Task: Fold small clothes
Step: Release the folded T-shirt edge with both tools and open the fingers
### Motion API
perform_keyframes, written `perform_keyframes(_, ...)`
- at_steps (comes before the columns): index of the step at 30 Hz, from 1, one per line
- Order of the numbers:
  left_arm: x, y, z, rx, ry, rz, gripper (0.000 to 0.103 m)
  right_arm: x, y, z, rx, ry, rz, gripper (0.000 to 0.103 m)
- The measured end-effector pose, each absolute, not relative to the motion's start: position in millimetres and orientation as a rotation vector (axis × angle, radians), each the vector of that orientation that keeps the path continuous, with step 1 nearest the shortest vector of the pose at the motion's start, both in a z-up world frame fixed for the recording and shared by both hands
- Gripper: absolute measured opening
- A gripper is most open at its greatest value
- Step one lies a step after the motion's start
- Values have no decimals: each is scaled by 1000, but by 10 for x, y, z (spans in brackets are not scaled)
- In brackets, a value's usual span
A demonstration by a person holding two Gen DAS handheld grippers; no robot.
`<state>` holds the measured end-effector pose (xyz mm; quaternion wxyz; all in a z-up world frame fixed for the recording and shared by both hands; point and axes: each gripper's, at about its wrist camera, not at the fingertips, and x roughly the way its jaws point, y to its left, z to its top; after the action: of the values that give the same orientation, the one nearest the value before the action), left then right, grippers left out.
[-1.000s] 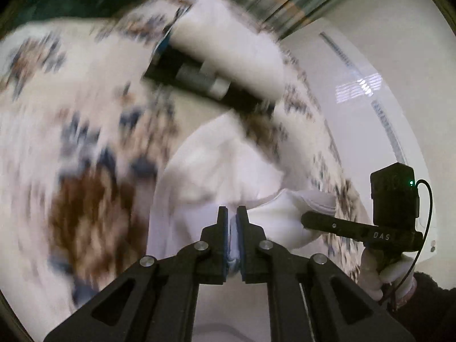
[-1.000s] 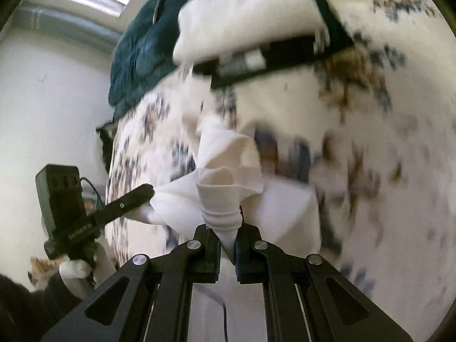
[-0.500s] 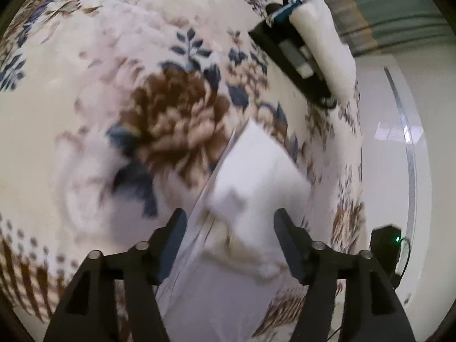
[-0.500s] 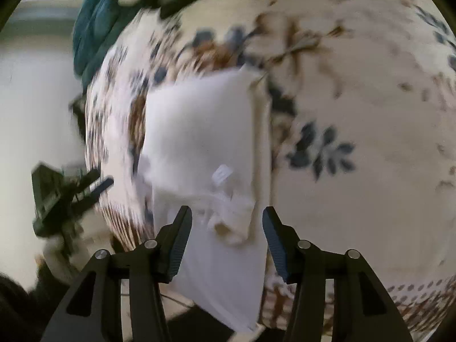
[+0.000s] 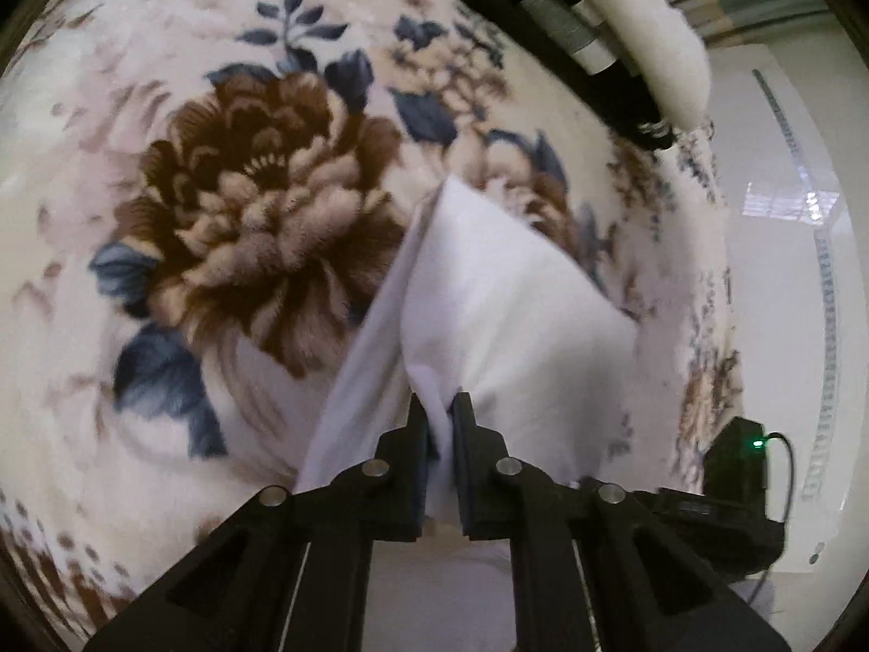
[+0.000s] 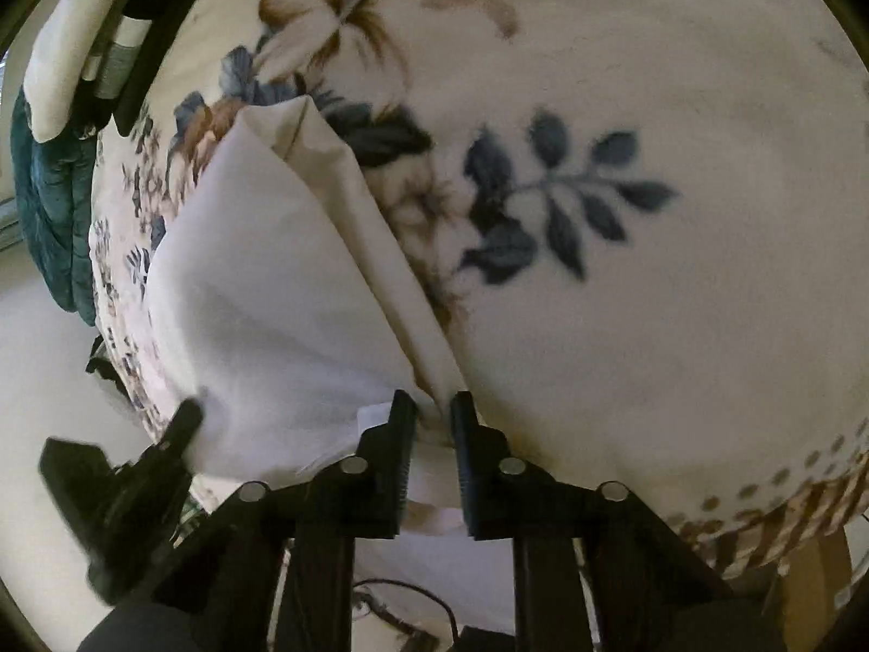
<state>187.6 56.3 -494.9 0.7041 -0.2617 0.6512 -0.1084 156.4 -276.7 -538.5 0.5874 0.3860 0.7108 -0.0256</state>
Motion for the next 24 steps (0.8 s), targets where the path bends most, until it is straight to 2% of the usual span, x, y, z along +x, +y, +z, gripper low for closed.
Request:
perform_keyframes(3, 1813, 591, -4972, -636, 1496, -264, 6, 1500, -2853, -5271, 897, 1648, -98, 0)
perform_keyframes(11, 1809, 699, -5259, -618, 1545, -251, 7, 1430, -2967, -5250, 893, 1686, -57, 1)
perform_keyframes(13, 1833, 700, -5294, -620, 1551, -260, 7, 1415, -2995, -5258, 1007, 1640, -7, 10)
perform_keyframes(15, 1851, 692, -5295, -613, 1548, -268, 7, 1410, -3009, -5258, 1079, 1597, 10, 47)
perform_keyframes(17, 1861, 694, -5307, -618, 1551, -271, 9, 1420, -2990, -5335, 1112, 1605, 11, 52)
perform_keyframes(20, 1859, 712, -5357, -670, 1566, -273, 19, 1455, -2883, -5471, 1076, 1670, 4, 52)
perform_keyframes(22, 1838, 730, -5404, -693, 1578, -274, 21, 1468, -2808, -5461, 1015, 1679, -16, 44)
perform_keyframes(23, 1827, 742, -5410, -702, 1579, -276, 21, 1463, -2777, -5426, 967, 1681, -36, 22)
perform_keyframes(24, 1814, 749, -5399, -710, 1573, -272, 20, 1458, -2748, -5402, 951, 1678, -36, 12)
